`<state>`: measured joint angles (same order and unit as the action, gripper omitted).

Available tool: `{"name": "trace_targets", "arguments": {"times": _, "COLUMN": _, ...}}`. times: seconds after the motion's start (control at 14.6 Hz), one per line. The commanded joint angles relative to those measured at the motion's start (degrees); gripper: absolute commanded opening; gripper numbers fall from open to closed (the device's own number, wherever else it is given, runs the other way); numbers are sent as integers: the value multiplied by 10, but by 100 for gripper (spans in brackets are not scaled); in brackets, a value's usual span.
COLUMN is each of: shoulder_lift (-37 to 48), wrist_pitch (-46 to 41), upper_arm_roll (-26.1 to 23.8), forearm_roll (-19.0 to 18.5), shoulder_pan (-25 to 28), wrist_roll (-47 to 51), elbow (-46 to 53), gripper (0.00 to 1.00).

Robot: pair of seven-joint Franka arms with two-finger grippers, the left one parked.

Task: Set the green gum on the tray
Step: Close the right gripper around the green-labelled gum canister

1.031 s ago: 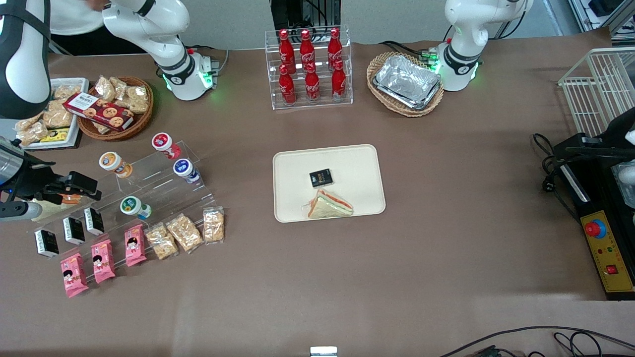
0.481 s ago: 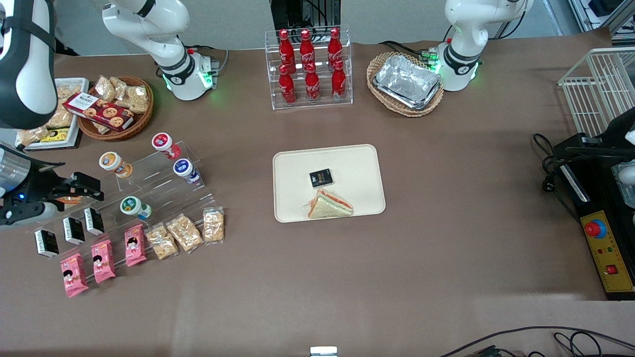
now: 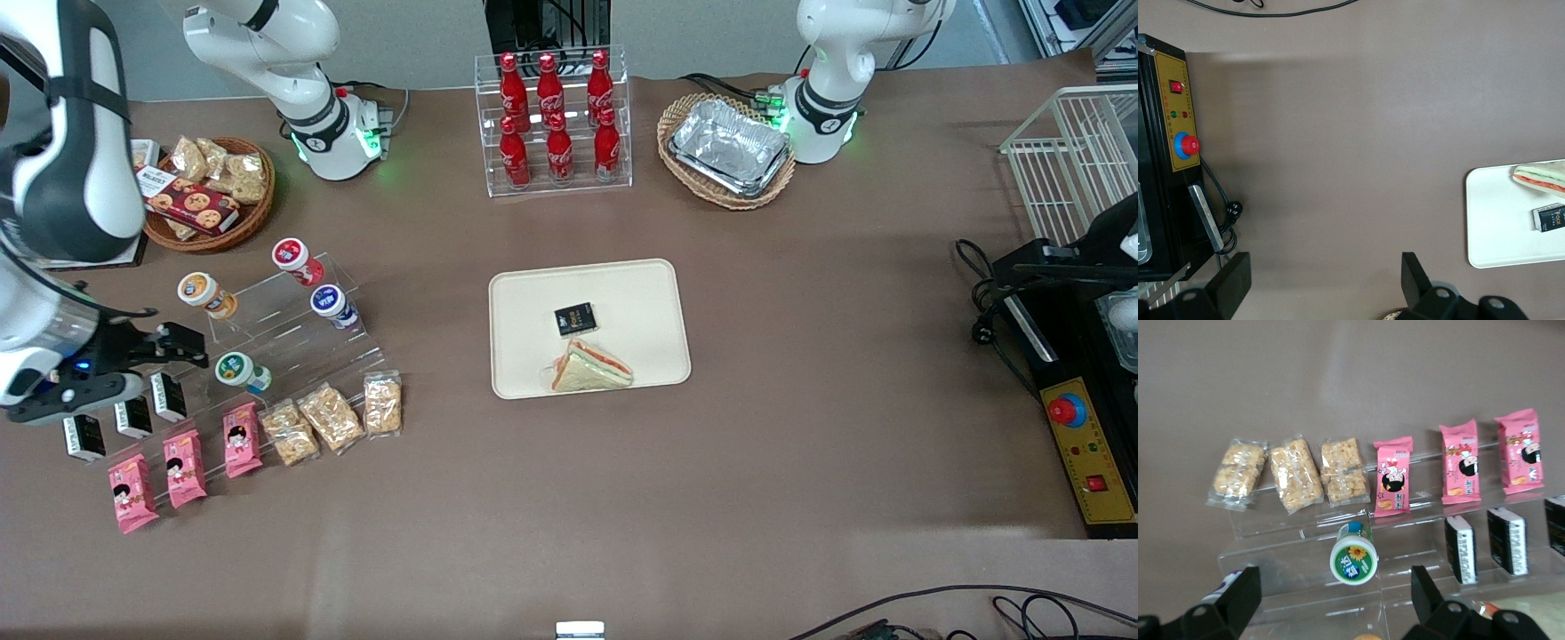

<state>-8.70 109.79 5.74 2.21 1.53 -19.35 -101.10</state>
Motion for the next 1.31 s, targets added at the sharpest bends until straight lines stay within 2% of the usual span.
{"name": "trace_targets", "arguments": {"times": 0.0, "shoulder_lift": 49, "wrist_pitch": 92, "upper_arm_roll": -3, "forearm_roll": -9, "shoulder_pan": -3, "wrist_roll": -8, "elbow": -120, "gripper": 100}}
{"name": "trace_targets", "arguments": {"times": 0.34, "shoulder_lift": 49, "wrist_pitch": 190, "upper_arm_roll": -4, "forearm_roll": -9, "shoulder_pan": -18, "wrist_roll": -39, "elbow": -199, "gripper": 100}}
{"name": "trace_targets", "arguments": {"times": 0.89, "shoulder_lift": 48, "wrist_pitch": 296, "upper_arm_roll": -4, "forearm_roll": -9, "shoulder_pan": -17, "wrist_roll": -85, "elbow": -284, "gripper": 100}}
{"name": "trace_targets", "arguments": {"times": 1.24, "shoulder_lift": 46, "wrist_pitch": 313, "upper_arm_roll": -4, "forearm_roll": -9, "shoulder_pan": -16, "wrist_roll": -84, "elbow": -302, "gripper": 100}}
